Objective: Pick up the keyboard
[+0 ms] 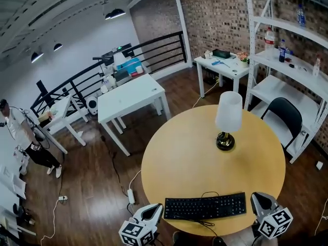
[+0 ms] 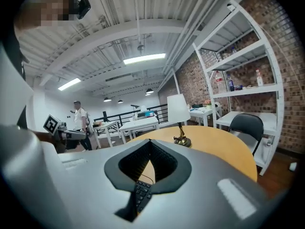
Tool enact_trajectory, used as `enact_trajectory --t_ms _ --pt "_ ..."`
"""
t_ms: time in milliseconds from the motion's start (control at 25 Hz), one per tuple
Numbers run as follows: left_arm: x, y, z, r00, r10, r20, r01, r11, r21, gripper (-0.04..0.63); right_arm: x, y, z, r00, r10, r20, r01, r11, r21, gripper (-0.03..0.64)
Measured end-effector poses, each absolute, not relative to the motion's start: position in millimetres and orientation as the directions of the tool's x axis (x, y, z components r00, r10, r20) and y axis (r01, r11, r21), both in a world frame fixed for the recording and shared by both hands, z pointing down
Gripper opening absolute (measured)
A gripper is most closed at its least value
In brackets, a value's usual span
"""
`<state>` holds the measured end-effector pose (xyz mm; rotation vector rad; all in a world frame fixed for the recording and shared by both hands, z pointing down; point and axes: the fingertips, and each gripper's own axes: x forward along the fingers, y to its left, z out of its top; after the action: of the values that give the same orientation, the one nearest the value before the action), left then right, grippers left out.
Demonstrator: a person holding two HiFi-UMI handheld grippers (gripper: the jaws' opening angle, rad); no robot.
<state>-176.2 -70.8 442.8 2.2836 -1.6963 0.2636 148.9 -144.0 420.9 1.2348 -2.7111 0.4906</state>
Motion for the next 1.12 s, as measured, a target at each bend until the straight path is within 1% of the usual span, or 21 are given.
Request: enact_trajectory --t_ms 120,240,360,440,520,640,840,880,960,1040,1120 --pt "-209 -86 456 0.317 -0.898 0.305 -0.947 -0.283 0.151 0.044 124 -147 422 -0.629 -0.736 0.251 -0.777 0.585 -0.234 0.002" --pt "-228 -97 476 0.367 -0.871 0.328 -0.927 -0.314 0.206 0.044 107 -154 431 -0.582 -0.769 0.264 -0.812 0.537 -0.229 0.002" --pt "-251 -111 485 0.414 -0.839 0.352 -0.908 -0.356 0.220 0.044 82 -168 437 -0.544 -0.799 0.256 -0.836 0.491 -0.245 0.002" --pt "-264 -121 485 0.422 -0.835 0.353 -0.904 -0.360 0.229 0.044 68 -175 440 -0.538 -0.799 0.268 -0.840 0.485 -0.241 0.002" --pt "-264 -126 486 0.424 -0.832 0.357 -0.902 -0.354 0.245 0.044 71 -179 450 -0.529 -0.791 0.306 -0.849 0.489 -0.203 0.002" --pt "-260 -129 501 0.399 -0.825 0.400 -0.914 -0.323 0.245 0.044 89 -189 479 -0.503 -0.776 0.382 -0.861 0.487 -0.145 0.002" --pt "-271 -122 540 0.346 -0.816 0.462 -0.930 -0.233 0.286 0.048 115 -199 527 -0.503 -0.743 0.442 -0.862 0.471 -0.189 0.003" --pt "-277 -125 549 0.335 -0.818 0.469 -0.928 -0.201 0.313 0.057 119 -204 534 -0.507 -0.732 0.455 -0.859 0.473 -0.195 0.018" --pt "-282 -127 568 0.320 -0.813 0.487 -0.921 -0.145 0.363 0.105 126 -212 549 -0.519 -0.706 0.482 -0.852 0.473 -0.224 0.047" --pt "-279 -125 587 0.330 -0.789 0.519 -0.913 -0.126 0.388 0.127 133 -214 566 -0.544 -0.672 0.502 -0.838 0.471 -0.276 0.064" --pt "-273 -125 608 0.346 -0.754 0.559 -0.905 -0.111 0.411 0.182 139 -219 583 -0.580 -0.636 0.509 -0.814 0.467 -0.345 0.110"
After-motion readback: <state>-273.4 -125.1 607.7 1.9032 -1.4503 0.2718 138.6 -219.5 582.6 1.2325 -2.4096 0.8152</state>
